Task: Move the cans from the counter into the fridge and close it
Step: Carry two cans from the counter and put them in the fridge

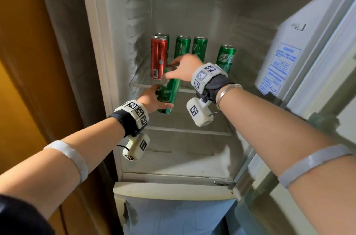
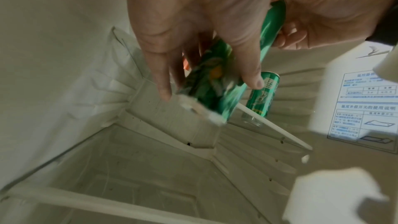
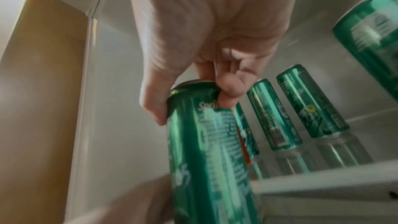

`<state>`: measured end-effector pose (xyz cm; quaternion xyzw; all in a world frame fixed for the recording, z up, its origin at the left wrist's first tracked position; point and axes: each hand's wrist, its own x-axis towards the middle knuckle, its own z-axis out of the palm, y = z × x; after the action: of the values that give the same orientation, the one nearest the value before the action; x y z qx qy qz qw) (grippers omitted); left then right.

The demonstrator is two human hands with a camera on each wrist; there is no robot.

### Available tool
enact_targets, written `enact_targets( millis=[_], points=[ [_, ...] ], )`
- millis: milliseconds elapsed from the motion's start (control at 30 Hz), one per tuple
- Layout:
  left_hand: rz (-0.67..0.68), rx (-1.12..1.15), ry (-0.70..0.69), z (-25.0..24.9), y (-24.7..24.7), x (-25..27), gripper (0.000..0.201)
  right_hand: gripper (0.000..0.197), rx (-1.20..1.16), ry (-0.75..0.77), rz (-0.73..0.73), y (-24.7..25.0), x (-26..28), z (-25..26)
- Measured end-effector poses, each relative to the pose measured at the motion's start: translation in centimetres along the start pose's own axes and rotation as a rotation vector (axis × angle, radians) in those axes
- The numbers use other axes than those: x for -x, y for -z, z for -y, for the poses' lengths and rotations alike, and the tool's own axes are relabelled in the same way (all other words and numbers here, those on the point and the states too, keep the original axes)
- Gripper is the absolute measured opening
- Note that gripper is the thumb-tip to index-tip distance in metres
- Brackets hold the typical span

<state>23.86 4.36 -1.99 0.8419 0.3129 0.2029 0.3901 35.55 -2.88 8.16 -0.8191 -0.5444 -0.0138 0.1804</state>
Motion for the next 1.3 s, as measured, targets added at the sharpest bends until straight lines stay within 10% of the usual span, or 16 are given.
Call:
enact_targets(
  millis=[400,667,967,1300],
  points=[
    [-0.006,-0.008,-0.016,2.5,1.1,-0.4,0.065,0.056,-0.055,-0.220,-0.289,6.3,-4.9,-2.1],
    [-0.045,-0.072,0.033,4.1,1.0,-1.3,0.040,0.042,0.017,-0.191,-0.196,3.2,-8.4,-4.1],
    [-0.103,-0.035,0.067,4.5,0.7,-0.3,0.029,0.072,-0.089,-0.210,-0.237,-0.1,-8.5,-5.3],
    [-0.268,-0.145,0.046,4.4,1.6,5.7,0.028,0.066,-0.128,-0.175,-0.467,-4.2,-4.4,-1.8]
  ],
)
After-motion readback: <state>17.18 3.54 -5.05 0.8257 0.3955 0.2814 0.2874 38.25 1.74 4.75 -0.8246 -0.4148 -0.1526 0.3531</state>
